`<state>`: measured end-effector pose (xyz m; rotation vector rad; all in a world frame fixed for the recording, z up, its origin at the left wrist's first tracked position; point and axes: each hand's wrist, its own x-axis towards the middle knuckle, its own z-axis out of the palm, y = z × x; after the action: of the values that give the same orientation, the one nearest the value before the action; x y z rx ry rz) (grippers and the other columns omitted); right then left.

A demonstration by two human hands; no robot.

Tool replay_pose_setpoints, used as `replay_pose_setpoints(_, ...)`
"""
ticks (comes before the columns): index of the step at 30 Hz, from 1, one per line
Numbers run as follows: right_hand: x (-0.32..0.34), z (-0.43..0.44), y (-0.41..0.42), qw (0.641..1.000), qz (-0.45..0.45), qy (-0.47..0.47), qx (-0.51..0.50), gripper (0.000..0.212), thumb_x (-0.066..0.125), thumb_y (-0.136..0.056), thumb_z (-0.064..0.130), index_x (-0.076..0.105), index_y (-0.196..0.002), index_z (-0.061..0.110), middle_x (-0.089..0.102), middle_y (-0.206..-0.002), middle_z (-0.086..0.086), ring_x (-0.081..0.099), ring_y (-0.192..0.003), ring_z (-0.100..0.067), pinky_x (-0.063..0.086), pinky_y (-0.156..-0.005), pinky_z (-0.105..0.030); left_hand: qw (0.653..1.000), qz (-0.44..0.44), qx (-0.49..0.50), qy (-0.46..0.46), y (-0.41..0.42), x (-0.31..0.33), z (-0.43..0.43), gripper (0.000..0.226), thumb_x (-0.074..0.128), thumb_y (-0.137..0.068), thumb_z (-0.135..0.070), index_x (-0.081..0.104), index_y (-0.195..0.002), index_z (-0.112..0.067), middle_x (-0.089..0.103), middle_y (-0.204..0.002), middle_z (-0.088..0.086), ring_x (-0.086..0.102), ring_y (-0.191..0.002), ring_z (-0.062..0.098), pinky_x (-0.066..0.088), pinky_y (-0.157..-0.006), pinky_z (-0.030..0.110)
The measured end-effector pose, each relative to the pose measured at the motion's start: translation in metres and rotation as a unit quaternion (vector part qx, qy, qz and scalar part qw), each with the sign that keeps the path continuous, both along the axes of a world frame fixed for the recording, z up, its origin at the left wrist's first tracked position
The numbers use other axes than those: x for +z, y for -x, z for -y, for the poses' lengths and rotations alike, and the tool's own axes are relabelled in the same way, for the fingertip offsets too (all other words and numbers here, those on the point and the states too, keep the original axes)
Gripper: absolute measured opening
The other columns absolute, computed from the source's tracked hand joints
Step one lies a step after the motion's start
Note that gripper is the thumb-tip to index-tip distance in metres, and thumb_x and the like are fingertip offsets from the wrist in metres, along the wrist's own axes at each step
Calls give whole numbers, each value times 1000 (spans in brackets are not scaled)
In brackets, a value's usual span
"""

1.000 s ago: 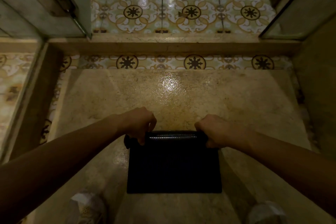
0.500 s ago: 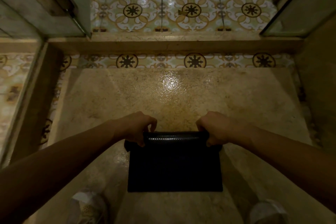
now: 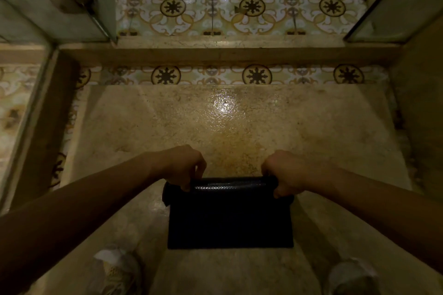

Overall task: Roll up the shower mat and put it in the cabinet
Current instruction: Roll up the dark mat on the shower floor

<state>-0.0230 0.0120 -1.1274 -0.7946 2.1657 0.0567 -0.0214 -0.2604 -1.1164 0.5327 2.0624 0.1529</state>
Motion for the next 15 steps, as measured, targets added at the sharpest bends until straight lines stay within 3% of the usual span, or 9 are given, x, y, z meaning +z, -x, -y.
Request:
replay_pose_setpoints(2,0,1,-1,1000,-3,-10,25,42,79,-63,38,67,-98,18,66,-92,-4,63,-83,-22,44,-58,-27,1000,-7,13,-7,-2,-1,2,32,85,-68,-18,65,-92,-25,71,-106,-2,60,-86,11,49,-74,27)
replay_pose_setpoints(6,4,2,7,999,36,-20,16,34,73,-69,31,67,-99,17,64,-90,-6,62,-80,-23,55,-62,-32,999,-10,29,-16,-9,-4,2,38,83,-70,-17,61,-100,-24,66,-113,0,59,-97,17,47,-75,29)
replay_pose_setpoints(9,4,6,2,999,25,-25,19,39,76,-68,34,66,-102,17,65,-96,-6,62,-84,-23,45,-52,-25,1000,4,24,-14,-17,-8,0,42,83,-70,-15,56,-102,-21,65,-117,1,56,-95,17,42,-72,27)
replay_pose_setpoints(12,0,4,-8,999,23,-14,21,49,80,-65,40,65,-106,18,65,-101,-5,62,-91,-23,51,-67,-29,1000,-2,6,-2,-25,-12,-2,48,85,-67,-18,54,-103,-21,64,-113,4,52,-90,17,43,-70,28)
replay_pose_setpoints(15,2,-2,-11,999,25,5,27,50,79,-64,41,64,-106,17,62,-101,-5,59,-91,-22,44,-65,-26,1000,-1,6,6,-27,-13,-3,58,86,-65,-21,51,-111,-22,62,-113,5,56,-98,23,47,-73,31)
